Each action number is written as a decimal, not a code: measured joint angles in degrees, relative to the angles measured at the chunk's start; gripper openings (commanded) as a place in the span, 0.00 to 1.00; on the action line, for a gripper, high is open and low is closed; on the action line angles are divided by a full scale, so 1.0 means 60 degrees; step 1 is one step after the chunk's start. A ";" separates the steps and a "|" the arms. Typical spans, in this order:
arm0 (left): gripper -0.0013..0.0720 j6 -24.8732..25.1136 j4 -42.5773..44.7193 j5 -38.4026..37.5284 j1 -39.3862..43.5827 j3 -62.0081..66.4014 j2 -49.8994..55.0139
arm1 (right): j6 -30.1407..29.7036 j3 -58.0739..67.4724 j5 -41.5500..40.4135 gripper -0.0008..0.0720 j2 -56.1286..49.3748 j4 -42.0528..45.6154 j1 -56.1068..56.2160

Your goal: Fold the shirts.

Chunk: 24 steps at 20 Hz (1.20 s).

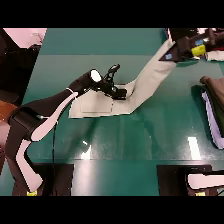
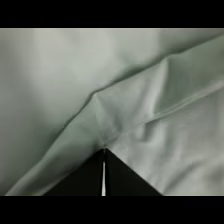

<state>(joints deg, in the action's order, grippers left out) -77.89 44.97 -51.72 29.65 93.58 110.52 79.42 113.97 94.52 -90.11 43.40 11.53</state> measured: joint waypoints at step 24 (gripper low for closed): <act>0.05 0.0047 0.2645 -0.1923 -0.5002 0.0029 -0.4382 | -0.2776 0.0550 -0.5268 0.70 -0.3526 -0.1300 0.5967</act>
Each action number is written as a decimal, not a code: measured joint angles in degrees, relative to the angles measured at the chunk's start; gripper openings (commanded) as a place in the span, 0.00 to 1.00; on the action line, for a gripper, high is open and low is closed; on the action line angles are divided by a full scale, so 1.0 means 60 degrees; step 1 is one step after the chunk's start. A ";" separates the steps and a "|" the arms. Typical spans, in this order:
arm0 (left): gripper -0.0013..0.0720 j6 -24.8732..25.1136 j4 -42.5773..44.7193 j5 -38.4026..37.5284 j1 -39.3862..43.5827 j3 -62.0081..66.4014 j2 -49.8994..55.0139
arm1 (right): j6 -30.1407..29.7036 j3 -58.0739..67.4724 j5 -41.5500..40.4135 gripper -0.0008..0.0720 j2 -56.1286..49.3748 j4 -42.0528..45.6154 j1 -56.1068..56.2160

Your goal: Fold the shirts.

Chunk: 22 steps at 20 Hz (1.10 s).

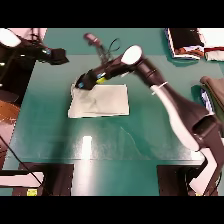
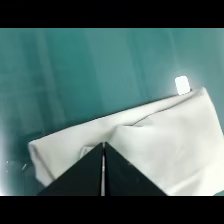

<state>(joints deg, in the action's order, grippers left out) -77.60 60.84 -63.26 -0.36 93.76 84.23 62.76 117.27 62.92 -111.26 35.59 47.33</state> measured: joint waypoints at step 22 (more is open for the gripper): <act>0.05 0.0390 0.0080 -0.1286 -0.0605 -0.0004 -0.0619 | 0.1326 -0.6400 0.0692 0.95 0.1326 -0.0033 -0.4586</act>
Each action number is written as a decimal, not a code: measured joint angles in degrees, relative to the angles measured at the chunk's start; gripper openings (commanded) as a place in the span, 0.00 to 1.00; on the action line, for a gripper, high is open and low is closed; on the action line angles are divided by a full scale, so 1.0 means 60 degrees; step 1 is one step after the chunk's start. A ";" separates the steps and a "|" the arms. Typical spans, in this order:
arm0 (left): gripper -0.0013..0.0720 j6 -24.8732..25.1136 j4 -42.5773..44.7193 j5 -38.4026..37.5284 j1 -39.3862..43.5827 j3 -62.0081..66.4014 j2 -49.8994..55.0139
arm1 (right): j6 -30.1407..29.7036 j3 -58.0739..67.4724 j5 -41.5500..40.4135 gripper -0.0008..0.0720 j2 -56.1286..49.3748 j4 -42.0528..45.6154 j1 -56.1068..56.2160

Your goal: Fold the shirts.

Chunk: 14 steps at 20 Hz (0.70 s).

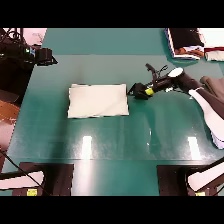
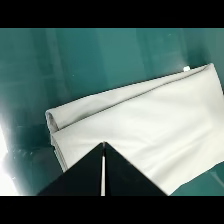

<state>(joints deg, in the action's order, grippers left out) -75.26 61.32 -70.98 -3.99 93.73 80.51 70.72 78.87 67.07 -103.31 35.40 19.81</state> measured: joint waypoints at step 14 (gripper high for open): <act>0.05 0.0117 -0.0022 -0.0044 0.0277 0.0004 0.0000 | -0.0667 0.2127 -0.0127 0.04 -0.1636 -0.1789 0.1647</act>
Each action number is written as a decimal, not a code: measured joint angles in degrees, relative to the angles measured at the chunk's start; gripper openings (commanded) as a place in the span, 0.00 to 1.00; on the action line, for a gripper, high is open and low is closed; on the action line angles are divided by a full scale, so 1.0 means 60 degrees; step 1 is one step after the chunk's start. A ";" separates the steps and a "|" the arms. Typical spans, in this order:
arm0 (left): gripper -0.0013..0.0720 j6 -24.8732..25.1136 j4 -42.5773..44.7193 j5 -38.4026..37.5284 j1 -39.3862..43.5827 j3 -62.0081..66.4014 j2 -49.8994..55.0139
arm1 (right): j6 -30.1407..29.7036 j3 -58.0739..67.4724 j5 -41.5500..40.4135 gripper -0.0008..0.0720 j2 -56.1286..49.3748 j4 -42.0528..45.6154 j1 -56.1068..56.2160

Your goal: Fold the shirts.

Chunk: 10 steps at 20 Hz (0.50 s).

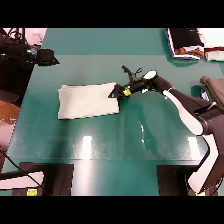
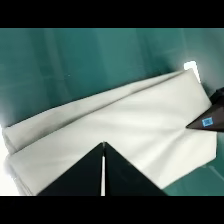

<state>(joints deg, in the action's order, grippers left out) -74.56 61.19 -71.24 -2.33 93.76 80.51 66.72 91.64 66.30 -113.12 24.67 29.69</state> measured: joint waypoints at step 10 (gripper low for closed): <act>0.05 0.0007 -0.0018 0.0718 0.2386 -0.0004 0.0000 | 0.1147 0.0117 0.1457 0.04 0.4156 0.2641 -0.3912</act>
<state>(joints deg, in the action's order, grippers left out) -74.52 61.08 -66.94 11.99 93.73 80.51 73.60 92.33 75.05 -88.18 40.51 6.22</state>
